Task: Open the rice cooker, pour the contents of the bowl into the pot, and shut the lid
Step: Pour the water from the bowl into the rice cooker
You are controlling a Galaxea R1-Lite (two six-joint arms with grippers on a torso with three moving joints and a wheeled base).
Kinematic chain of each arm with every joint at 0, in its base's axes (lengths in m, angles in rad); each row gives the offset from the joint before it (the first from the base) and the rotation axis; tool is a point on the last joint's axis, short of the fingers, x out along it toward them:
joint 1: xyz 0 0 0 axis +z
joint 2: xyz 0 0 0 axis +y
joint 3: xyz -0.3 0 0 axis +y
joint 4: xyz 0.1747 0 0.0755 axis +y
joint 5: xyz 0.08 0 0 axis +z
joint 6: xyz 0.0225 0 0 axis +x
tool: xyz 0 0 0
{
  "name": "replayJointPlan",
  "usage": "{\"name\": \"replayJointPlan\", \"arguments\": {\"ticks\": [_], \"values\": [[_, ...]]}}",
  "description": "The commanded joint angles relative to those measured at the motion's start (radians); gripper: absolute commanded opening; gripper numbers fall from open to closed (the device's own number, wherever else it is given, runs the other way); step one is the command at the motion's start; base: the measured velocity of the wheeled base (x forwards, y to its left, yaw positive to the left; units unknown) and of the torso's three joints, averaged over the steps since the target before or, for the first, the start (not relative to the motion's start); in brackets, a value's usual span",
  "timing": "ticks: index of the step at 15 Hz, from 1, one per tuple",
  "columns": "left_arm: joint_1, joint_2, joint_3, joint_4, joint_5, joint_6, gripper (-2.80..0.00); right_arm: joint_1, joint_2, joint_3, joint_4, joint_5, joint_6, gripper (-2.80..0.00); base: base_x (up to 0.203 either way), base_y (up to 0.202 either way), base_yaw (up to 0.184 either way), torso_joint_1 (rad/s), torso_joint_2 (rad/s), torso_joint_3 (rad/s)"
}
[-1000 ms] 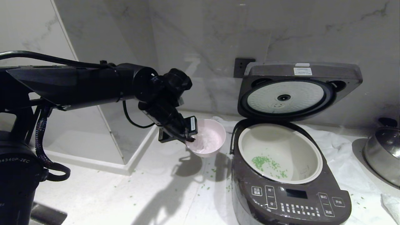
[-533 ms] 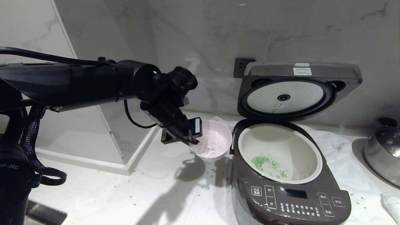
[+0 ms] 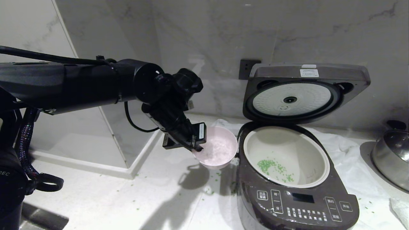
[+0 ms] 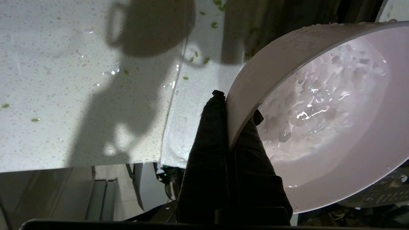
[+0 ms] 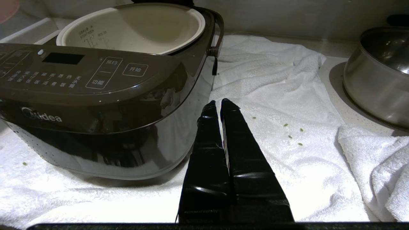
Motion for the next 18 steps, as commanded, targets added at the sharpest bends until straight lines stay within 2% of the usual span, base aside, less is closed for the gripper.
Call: {"name": "replayJointPlan", "arguments": {"ticks": [1, 8, 12, 18], "values": [[0.002, 0.003, 0.0, 0.019, 0.001, -0.001, -2.8, 0.001, 0.001, 0.0, 0.001, -0.001, 0.001, -2.8, 0.0, 0.0, 0.0, 0.0, 0.0, 0.0], [0.033, 0.019, 0.065, 0.03, 0.025, 0.022, -2.8, 0.001, 0.001, 0.0, 0.001, -0.001, 0.001, -2.8, 0.0, 0.0, 0.0, 0.0, 0.0, 0.0], [0.021, 0.002, 0.026, 0.03, 0.025, 0.022, -2.8, 0.0, 0.001, 0.0, 0.001, 0.0, 0.001, -2.8, 0.0, 0.0, 0.0, 0.0, 0.0, 0.0], [-0.021, 0.025, -0.005, -0.035, 0.033, 0.012, -2.8, 0.001, 0.001, 0.0, 0.001, 0.0, 0.001, -2.8, 0.0, 0.0, 0.0, 0.0, 0.0, 0.0]]}}
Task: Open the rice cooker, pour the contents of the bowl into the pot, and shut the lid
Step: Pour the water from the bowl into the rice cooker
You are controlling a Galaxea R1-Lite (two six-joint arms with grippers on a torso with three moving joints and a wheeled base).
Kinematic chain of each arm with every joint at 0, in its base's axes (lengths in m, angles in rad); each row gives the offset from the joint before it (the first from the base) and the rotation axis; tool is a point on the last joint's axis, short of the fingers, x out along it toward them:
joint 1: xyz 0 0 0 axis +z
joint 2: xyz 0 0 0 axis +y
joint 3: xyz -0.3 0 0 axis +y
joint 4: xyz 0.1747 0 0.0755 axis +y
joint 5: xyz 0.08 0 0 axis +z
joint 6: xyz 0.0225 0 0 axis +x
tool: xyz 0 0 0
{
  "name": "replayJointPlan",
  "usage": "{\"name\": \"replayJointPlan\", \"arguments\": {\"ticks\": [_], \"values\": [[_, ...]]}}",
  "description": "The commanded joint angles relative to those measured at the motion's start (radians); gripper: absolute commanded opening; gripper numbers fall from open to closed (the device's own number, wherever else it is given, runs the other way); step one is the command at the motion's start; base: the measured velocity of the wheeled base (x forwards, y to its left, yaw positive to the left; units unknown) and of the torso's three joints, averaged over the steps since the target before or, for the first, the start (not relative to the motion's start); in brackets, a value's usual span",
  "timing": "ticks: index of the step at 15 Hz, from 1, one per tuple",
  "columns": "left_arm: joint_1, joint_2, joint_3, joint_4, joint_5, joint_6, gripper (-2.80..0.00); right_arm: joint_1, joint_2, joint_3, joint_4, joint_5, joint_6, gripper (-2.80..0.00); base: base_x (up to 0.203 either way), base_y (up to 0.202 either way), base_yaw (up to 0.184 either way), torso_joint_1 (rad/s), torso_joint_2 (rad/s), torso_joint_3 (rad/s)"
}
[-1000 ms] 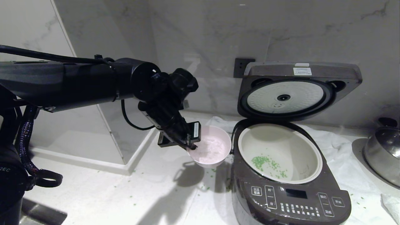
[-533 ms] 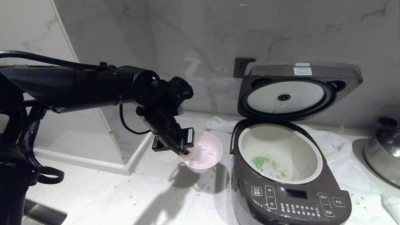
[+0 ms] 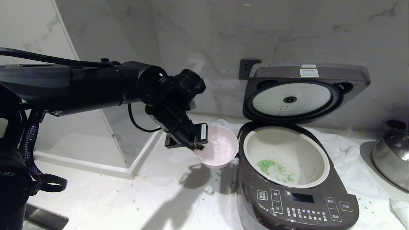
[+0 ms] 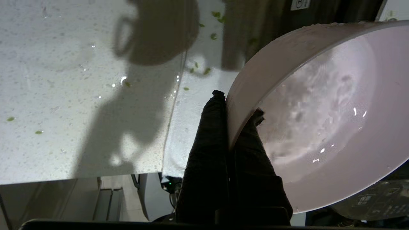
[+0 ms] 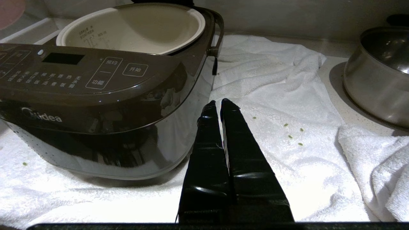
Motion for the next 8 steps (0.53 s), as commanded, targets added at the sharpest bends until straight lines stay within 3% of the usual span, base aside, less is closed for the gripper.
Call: {"name": "replayJointPlan", "arguments": {"ticks": [1, 5, 8], "values": [[-0.016, 0.022, -0.009, -0.05, 0.0, -0.012, -2.8, 0.001, 0.001, 0.0, 0.0, 0.0, 0.0, -2.8, 0.0, 0.0, 0.0, 0.0, 0.0, 0.0], [-0.032, 0.035, -0.013, -0.175, -0.001, -0.104, -2.8, 0.0, 0.001, 0.0, 0.0, 0.001, 0.0, -2.8, 0.0, 0.0, 0.0, 0.0, 0.0, 0.0], [-0.063, 0.045, -0.013, -0.188, -0.001, -0.121, -2.8, 0.001, 0.001, 0.0, 0.0, -0.001, 0.0, -2.8, 0.0, 0.0, 0.0, 0.0, 0.0, 0.0]]}}
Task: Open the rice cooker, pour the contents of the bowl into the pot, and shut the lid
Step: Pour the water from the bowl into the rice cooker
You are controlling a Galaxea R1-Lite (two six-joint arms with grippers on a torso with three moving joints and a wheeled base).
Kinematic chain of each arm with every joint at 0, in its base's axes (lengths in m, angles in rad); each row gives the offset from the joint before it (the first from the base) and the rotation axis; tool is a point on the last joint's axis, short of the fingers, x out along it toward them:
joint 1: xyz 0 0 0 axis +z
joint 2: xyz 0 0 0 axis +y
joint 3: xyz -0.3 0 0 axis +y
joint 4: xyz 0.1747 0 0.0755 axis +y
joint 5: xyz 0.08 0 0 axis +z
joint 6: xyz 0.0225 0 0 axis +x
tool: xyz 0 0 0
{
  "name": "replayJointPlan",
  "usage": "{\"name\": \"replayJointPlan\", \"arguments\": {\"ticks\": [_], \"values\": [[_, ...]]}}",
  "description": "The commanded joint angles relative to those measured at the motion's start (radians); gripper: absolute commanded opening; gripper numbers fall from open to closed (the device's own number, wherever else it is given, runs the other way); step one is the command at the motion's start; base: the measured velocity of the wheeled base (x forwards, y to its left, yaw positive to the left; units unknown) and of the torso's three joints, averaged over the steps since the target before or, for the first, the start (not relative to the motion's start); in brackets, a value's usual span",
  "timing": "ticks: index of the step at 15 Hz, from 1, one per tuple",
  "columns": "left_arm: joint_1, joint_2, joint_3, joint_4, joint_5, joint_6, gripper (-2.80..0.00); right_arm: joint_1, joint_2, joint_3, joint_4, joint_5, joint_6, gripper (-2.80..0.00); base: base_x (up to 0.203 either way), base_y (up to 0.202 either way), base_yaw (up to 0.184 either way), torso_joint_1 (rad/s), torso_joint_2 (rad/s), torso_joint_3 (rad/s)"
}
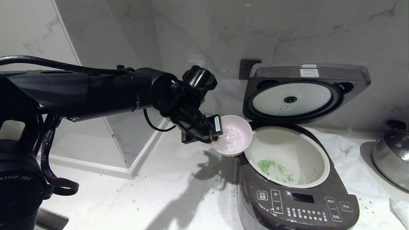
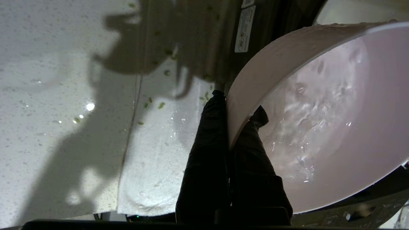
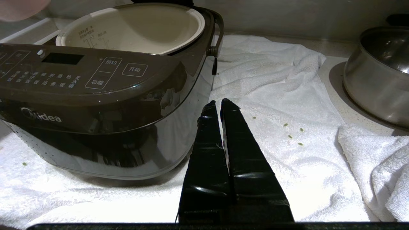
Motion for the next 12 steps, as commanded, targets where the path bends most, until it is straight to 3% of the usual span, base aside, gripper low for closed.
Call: {"name": "replayJointPlan", "arguments": {"ticks": [1, 6, 12], "values": [[-0.031, 0.02, 0.0, 0.003, -0.001, -0.01, -2.8, 0.0, 0.001, 0.0, 0.0, 0.0, -0.001, -2.8, 0.0, 0.0, 0.0, 0.0, 0.0, 0.0], [-0.128, 0.091, -0.003, -0.037, 0.0, -0.05, -2.8, 0.0, 0.001, 0.0, 0.0, 0.001, -0.001, -2.8, 0.0, 0.0, 0.0, 0.0, 0.0, 0.0], [-0.168, 0.099, -0.008, -0.112, 0.0, -0.052, -2.8, 0.001, 0.001, 0.0, 0.0, 0.0, -0.001, -2.8, 0.0, 0.0, 0.0, 0.0, 0.0, 0.0]]}}
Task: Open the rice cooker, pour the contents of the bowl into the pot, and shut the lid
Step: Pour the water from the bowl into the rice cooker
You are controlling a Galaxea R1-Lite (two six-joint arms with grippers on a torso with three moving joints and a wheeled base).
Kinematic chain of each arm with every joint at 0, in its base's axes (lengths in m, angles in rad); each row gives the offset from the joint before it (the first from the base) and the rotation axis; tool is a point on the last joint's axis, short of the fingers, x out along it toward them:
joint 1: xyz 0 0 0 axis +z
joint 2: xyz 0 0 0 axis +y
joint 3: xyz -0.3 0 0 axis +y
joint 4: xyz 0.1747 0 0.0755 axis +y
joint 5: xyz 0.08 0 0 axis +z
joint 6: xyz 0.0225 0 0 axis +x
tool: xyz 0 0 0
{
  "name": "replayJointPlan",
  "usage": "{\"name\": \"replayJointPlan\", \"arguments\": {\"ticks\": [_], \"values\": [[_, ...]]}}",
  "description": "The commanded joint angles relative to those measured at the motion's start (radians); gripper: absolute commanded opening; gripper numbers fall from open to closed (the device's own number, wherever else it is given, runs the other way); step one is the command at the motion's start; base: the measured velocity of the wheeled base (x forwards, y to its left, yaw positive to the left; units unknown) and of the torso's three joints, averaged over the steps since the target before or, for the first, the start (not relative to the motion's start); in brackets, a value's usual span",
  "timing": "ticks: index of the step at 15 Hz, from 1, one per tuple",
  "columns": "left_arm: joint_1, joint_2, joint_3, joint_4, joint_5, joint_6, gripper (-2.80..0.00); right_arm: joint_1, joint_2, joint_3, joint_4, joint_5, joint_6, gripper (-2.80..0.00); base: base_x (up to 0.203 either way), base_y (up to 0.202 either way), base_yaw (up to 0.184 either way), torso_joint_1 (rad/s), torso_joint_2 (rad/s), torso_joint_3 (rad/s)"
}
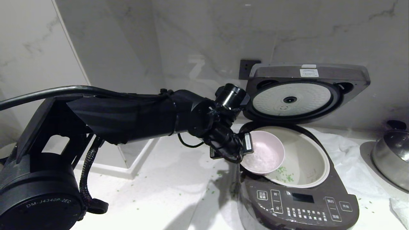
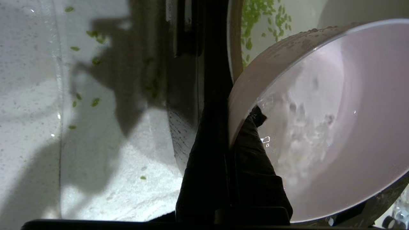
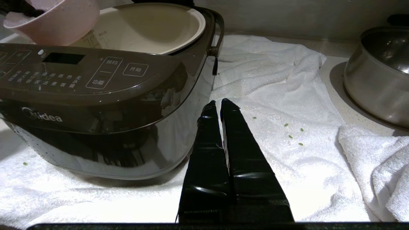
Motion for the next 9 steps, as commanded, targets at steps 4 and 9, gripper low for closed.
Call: {"name": "replayJointPlan", "arguments": {"ticks": [4, 9], "values": [[-0.045, 0.026, -0.001, -0.052, 0.0, -0.006, -2.8, 0.001, 0.001, 0.0, 0.0, 0.0, 0.0, -2.8, 0.0, 0.0, 0.0, 0.0, 0.0, 0.0], [-0.047, 0.016, -0.001, -0.134, 0.0, -0.004, -2.8, -0.001, 0.001, 0.0, 0.0, 0.0, 0.001, -2.8, 0.0, 0.0, 0.0, 0.0, 0.0, 0.0]]}}
